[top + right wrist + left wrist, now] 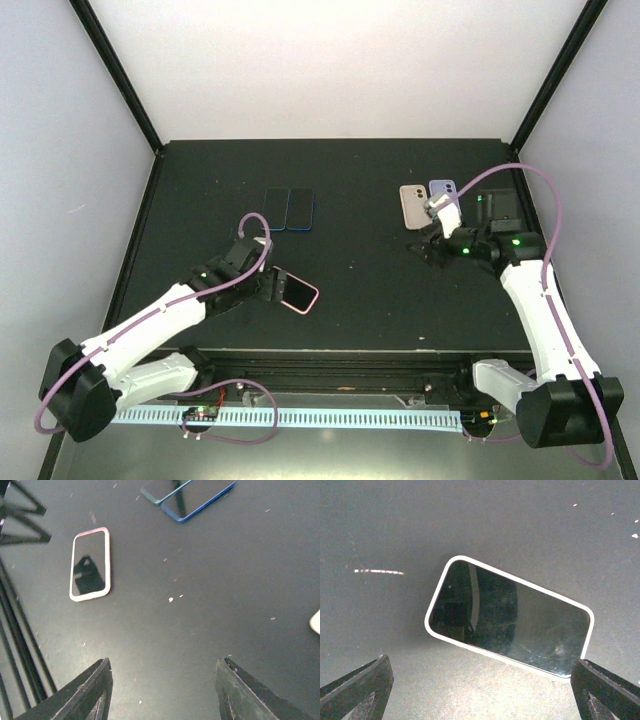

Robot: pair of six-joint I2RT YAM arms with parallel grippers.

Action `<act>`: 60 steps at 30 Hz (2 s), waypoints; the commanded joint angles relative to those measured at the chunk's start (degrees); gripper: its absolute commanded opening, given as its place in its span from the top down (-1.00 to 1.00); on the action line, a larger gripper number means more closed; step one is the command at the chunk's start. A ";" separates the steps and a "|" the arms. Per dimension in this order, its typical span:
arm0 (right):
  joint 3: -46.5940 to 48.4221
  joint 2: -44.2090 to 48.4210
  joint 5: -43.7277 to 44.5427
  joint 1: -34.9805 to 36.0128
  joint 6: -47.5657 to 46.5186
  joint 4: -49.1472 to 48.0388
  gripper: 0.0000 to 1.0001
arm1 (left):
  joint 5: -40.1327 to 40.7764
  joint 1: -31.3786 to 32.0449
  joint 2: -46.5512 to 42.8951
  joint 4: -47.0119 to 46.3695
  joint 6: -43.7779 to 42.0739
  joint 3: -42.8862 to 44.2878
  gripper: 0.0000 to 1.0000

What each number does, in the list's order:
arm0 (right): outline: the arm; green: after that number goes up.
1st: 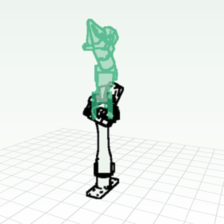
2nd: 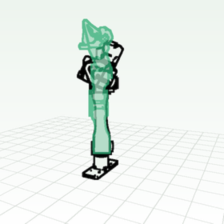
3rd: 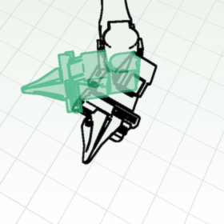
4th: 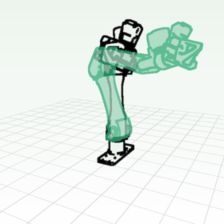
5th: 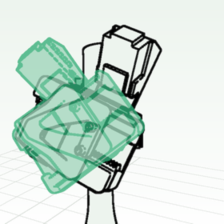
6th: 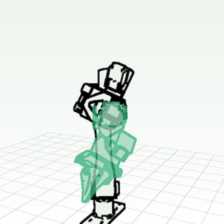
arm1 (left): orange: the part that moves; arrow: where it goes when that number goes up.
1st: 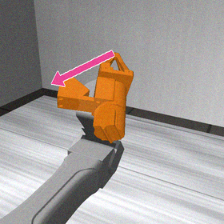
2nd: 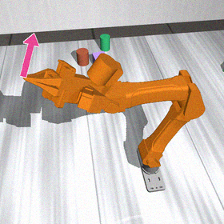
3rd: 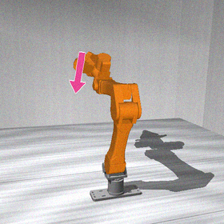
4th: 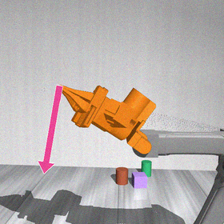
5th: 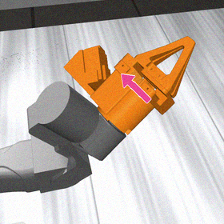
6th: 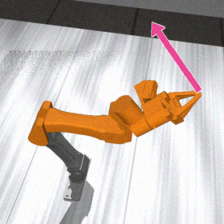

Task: Take the phone out of the phone case
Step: Pick up the phone at the center of the board.

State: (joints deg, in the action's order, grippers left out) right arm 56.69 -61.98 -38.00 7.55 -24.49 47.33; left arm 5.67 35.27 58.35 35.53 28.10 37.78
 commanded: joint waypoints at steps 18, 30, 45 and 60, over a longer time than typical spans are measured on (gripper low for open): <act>-2.44 -11.52 11.00 22.17 0.78 -7.53 -0.15 | -17.73 -10.60 16.18 -21.25 6.63 -4.14 -0.82; 2.31 -19.86 14.16 26.90 4.16 -10.80 -0.17 | -11.12 -14.08 13.76 -16.10 6.01 -3.41 -0.89; 3.82 -22.10 12.51 30.35 5.33 -9.10 -0.21 | -18.63 -13.88 19.50 -21.66 6.07 -5.62 -0.83; 4.50 -22.11 15.92 30.74 3.73 -4.64 -0.29 | -21.87 -1.71 20.40 -26.80 10.67 -3.90 -0.78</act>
State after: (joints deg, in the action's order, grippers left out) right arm 60.40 -84.88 -24.23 37.63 -19.44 40.95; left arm -16.27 31.68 79.15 10.09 36.27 32.49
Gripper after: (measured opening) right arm 0.624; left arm 0.888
